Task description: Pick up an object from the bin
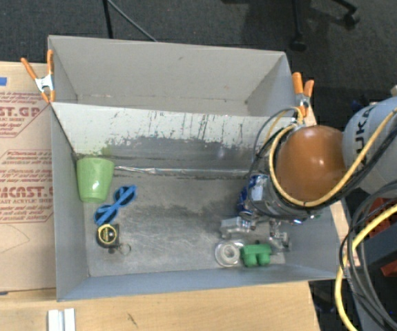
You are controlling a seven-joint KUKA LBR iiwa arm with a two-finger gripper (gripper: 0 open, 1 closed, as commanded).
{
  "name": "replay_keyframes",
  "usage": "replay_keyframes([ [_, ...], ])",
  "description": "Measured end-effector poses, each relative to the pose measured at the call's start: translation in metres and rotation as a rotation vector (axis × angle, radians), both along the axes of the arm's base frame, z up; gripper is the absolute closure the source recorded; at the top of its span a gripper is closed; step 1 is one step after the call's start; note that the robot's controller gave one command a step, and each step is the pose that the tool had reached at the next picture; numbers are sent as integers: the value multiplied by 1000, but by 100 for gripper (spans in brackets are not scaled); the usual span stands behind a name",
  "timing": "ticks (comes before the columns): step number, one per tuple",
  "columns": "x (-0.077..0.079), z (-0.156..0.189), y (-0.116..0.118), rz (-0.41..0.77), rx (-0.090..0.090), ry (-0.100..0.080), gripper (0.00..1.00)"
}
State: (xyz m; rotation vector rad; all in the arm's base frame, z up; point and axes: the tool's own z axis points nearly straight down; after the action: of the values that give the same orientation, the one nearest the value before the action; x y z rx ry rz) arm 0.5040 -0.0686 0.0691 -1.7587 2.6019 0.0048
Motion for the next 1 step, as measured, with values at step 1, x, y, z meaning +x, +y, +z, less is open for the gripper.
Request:
replay_keyframes([
  [1, 0, 1, -1, 0, -2, -1, 100],
])
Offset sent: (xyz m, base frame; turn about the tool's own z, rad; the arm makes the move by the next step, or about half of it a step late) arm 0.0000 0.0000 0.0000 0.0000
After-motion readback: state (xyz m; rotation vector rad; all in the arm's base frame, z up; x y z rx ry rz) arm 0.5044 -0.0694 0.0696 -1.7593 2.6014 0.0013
